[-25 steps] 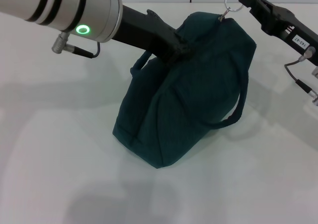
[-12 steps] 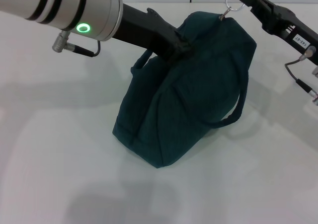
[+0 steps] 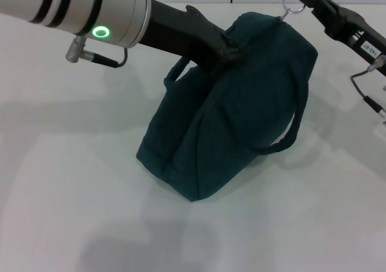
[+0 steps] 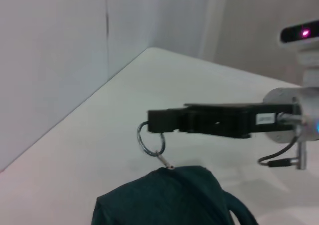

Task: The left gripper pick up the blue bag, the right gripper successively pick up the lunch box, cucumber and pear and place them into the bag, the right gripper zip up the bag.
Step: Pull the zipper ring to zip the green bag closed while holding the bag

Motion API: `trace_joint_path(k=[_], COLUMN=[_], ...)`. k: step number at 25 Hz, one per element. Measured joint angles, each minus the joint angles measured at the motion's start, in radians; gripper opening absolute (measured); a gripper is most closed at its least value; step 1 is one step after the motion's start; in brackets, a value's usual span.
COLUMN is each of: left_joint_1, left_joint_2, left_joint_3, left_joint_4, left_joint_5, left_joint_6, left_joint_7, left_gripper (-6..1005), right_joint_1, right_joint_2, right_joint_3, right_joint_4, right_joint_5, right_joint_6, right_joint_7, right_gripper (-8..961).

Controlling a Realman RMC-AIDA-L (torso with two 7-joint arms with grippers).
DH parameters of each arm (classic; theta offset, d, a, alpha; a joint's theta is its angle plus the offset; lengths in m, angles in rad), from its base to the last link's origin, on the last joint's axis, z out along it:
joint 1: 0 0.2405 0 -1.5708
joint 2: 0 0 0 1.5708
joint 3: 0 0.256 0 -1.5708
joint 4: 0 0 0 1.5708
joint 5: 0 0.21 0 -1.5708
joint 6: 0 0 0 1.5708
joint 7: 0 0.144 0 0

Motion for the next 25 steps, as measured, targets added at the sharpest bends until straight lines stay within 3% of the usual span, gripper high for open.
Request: trace_joint_path(k=[25], left_joint_1=[0.05], left_joint_2=[0.002], left_joint_3=[-0.116], left_joint_4=[0.004], left_joint_5=[-0.245], left_joint_6=[0.021], left_joint_7=[0.103], left_gripper=[79], right_joint_1=[0.004], right_joint_2=[0.0], right_joint_3=[-0.059], right_joint_4=[0.053], right_joint_5=[0.011], right_joint_6=[0.275], right_joint_7=[0.001], right_gripper=[21])
